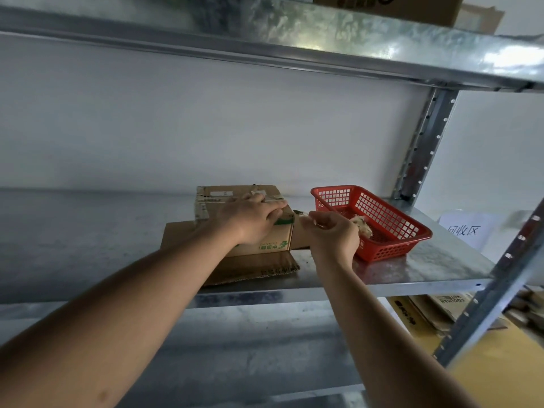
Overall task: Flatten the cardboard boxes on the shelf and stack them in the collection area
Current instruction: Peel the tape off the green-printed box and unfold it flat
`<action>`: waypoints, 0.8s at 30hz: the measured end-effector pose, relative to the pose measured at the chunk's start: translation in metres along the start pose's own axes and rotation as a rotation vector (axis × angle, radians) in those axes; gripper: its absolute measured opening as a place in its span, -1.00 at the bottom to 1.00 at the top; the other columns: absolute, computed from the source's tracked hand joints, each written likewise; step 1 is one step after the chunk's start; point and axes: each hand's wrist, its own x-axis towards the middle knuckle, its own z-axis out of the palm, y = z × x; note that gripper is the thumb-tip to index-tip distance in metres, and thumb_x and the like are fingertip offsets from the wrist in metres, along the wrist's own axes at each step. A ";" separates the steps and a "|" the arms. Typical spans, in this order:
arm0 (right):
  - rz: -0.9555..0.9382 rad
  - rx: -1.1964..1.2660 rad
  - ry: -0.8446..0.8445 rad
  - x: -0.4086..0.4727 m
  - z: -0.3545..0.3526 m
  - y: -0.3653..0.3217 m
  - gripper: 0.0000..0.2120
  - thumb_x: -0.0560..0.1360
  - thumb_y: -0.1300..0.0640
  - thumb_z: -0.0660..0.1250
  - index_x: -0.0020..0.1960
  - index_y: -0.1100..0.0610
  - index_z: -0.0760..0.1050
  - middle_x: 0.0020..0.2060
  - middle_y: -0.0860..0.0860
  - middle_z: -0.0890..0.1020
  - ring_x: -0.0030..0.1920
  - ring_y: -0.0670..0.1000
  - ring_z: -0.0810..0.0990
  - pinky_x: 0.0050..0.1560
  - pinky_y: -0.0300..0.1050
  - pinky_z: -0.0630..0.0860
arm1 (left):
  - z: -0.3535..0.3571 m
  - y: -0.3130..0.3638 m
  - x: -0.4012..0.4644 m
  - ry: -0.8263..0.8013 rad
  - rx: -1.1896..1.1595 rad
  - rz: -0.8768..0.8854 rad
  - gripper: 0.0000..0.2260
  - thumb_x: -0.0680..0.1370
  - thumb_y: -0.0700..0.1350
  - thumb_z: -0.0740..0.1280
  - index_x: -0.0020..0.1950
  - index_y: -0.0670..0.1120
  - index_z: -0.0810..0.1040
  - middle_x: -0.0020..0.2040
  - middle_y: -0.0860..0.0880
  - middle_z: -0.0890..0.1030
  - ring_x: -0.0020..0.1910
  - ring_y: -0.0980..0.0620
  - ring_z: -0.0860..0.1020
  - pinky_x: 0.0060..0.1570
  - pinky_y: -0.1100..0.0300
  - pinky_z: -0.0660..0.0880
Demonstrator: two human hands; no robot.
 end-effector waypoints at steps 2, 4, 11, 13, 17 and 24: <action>-0.023 -0.010 0.017 0.004 -0.001 0.000 -0.82 0.42 0.09 0.56 -0.27 -0.11 0.61 -0.30 -0.19 0.68 -0.15 -0.13 0.67 -0.01 0.02 0.69 | -0.003 0.008 0.002 -0.004 -0.013 -0.010 -0.54 0.71 0.26 -0.13 0.62 0.34 0.14 0.67 -0.07 0.17 0.63 -0.19 0.14 0.53 -0.28 0.18; -0.048 -0.033 0.032 0.009 -0.004 -0.001 -0.93 0.44 0.07 0.55 -0.15 -0.08 0.68 -0.28 -0.19 0.69 -0.16 -0.17 0.65 -0.02 -0.05 0.65 | -0.006 0.016 0.004 -0.008 -0.021 -0.014 -0.54 0.71 0.24 -0.11 0.62 0.31 0.18 0.62 -0.09 0.27 0.60 -0.21 0.21 0.49 -0.28 0.26; -0.200 -0.158 -0.032 0.046 -0.029 0.010 -0.94 0.54 0.03 0.50 -0.02 -0.02 0.73 -0.22 -0.19 0.71 -0.12 -0.11 0.68 -0.12 -0.13 0.58 | -0.006 0.045 0.017 -0.013 0.006 -0.049 -0.54 0.72 0.22 -0.09 0.62 0.26 0.20 0.56 -0.09 0.35 0.55 -0.20 0.29 0.48 -0.24 0.29; -0.225 -0.200 -0.046 0.060 -0.040 0.015 -0.91 0.54 0.05 0.51 -0.14 -0.05 0.69 -0.28 -0.21 0.68 -0.16 -0.11 0.66 -0.17 -0.15 0.55 | -0.006 0.054 0.023 -0.022 0.002 -0.065 -0.55 0.72 0.21 -0.08 0.62 0.25 0.21 0.56 -0.10 0.36 0.55 -0.20 0.29 0.47 -0.24 0.29; -0.246 -0.383 -0.048 0.090 -0.057 0.027 -0.94 0.55 0.08 0.50 -0.10 0.03 0.70 -0.18 -0.08 0.65 -0.17 -0.13 0.48 -0.26 -0.29 0.23 | -0.005 0.073 0.032 -0.021 0.001 -0.108 -0.56 0.73 0.20 -0.05 0.61 0.25 0.24 0.56 -0.10 0.36 0.54 -0.21 0.32 0.46 -0.27 0.30; -0.273 -0.793 -0.242 0.114 -0.072 0.036 -0.88 0.58 0.22 0.40 0.09 0.24 0.55 0.01 0.15 0.62 -0.01 0.11 0.62 0.14 0.07 0.63 | -0.008 0.087 0.034 -0.026 -0.073 -0.172 -0.56 0.72 0.22 -0.01 0.62 0.28 0.23 0.61 -0.09 0.28 0.42 -0.14 0.49 0.39 -0.05 0.38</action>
